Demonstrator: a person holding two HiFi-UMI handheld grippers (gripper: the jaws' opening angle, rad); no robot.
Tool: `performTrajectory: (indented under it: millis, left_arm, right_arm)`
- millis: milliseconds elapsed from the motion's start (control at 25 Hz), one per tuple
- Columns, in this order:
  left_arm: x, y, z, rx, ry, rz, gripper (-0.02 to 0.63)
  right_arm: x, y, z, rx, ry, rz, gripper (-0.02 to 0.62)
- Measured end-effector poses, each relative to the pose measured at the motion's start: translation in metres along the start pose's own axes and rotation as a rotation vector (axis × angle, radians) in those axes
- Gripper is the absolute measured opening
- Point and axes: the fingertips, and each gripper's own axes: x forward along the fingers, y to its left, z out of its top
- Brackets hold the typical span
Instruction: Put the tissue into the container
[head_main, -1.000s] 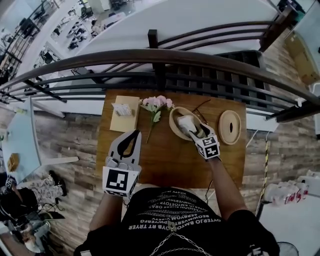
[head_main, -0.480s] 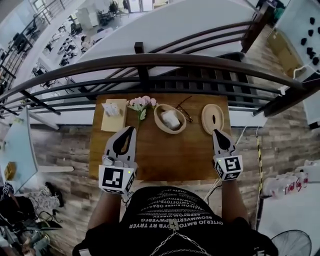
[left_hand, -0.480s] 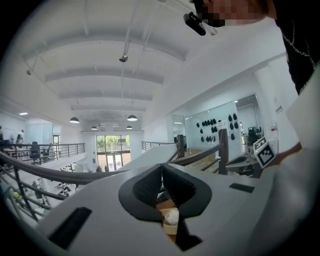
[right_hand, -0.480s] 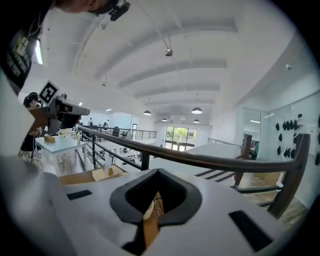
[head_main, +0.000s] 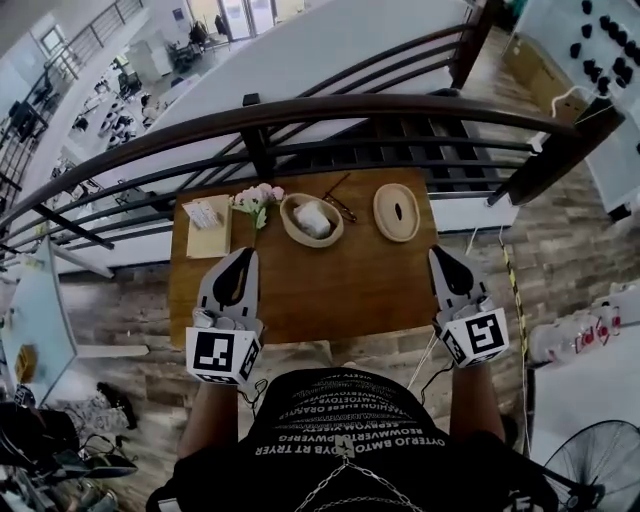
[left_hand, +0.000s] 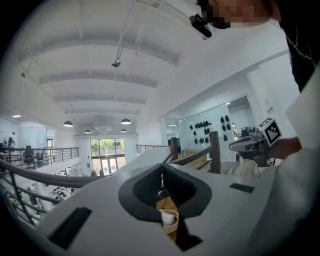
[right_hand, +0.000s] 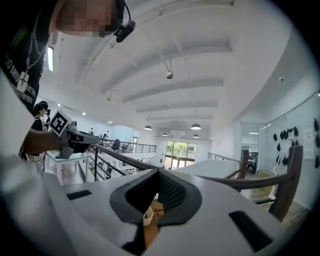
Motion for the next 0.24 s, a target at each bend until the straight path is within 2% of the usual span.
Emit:
performTrajectory:
  millis: [240]
  left_arm:
    - [-0.014,-0.012,0.001,0.012,0.0,0.016,0.031]
  right_arm:
    - [-0.012,0.002,0.008,-0.025,-0.027,0.015,0.014]
